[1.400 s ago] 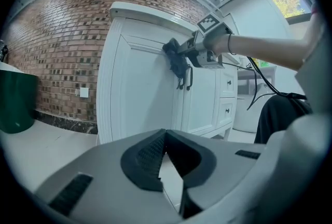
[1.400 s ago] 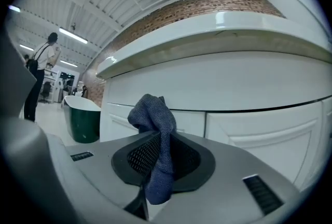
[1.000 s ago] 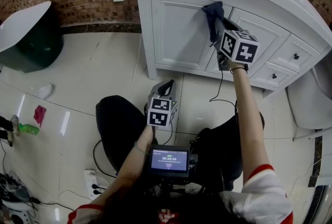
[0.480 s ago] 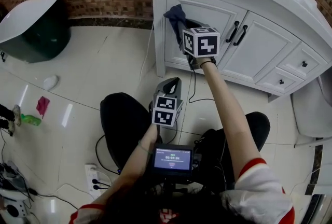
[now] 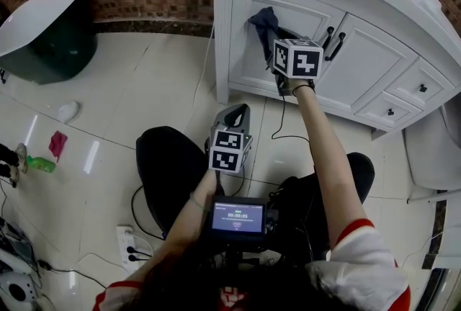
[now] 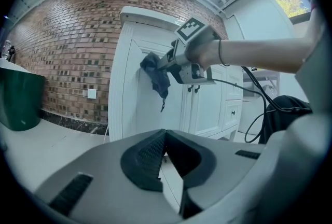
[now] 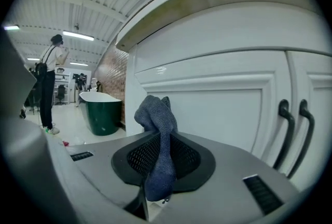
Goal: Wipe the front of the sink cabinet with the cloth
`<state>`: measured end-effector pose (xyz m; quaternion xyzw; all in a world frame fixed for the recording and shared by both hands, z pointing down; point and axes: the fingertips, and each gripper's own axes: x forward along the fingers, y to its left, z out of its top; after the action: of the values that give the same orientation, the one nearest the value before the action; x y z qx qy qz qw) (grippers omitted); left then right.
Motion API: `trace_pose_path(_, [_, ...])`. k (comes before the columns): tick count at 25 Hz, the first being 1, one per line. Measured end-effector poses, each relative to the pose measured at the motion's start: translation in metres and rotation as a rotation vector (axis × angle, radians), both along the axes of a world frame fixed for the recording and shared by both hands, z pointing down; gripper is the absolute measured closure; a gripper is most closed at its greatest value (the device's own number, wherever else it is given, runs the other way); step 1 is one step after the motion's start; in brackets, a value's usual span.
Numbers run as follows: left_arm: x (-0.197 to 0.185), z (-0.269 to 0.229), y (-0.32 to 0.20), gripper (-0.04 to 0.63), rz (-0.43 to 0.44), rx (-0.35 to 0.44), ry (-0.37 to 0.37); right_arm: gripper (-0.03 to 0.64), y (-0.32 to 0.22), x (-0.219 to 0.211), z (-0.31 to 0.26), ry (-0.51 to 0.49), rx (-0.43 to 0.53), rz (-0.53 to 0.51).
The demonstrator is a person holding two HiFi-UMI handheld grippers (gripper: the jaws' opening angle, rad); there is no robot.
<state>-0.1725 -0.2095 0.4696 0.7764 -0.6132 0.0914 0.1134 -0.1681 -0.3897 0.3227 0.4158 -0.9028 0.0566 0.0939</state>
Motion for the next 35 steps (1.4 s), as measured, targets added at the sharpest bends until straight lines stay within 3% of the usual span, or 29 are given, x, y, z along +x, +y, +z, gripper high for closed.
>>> trace_pose_path(11, [0.018,0.005,0.0,0.575,0.024,-0.033,-0.036,0.552,-0.005,0.12,-0.006,-0.035,0.015,0.167])
trace_pose_path(19, [0.025,0.008,-0.002,0.575,0.034,-0.04,-0.052,0.552,0.004,0.153,-0.002,-0.051,0.013,0.183])
trace_pose_path(25, [0.025,-0.026,0.004,0.575,0.057,0.015,0.009,0.552,0.016,0.107,0.011,-0.009,0.005,0.099])
trace_pose_path(35, [-0.029,-0.081,0.021,0.575,0.007,0.143,0.053,0.552,0.033,-0.044,0.048,0.041,-0.047,-0.107])
